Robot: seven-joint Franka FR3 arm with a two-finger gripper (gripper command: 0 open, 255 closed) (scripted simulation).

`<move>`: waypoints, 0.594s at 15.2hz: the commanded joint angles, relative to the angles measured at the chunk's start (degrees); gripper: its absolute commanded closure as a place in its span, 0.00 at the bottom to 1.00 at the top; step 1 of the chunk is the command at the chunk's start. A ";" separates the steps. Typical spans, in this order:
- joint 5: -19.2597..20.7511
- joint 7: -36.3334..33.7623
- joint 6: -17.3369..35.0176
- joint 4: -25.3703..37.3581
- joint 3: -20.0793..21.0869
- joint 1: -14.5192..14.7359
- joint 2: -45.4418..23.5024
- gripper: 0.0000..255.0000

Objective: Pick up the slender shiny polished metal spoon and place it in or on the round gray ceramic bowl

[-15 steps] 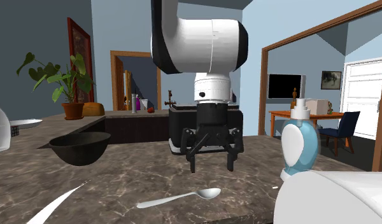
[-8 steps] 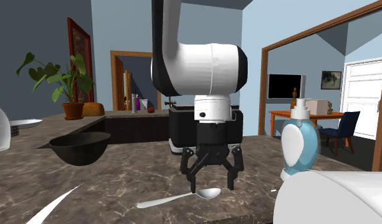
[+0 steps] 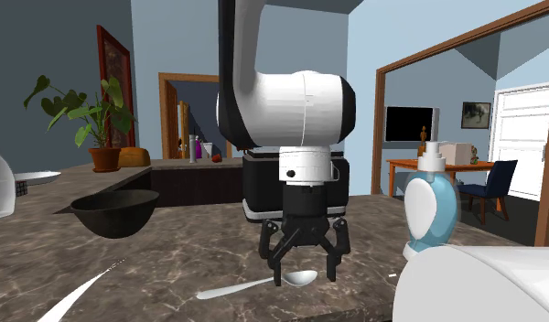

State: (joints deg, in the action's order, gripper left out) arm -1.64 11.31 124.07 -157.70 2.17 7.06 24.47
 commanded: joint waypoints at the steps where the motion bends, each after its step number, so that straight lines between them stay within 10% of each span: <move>1: 0.00 0.00 0.00 0.00 0.00 0.00 0.00 0.00; 2: 0.00 0.00 0.00 0.00 0.00 0.00 0.00 1.00; 9: 0.00 0.00 -0.01 0.00 0.00 0.00 0.02 1.00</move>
State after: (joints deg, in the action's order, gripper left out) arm -1.64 11.31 124.06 -157.70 2.17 7.06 24.49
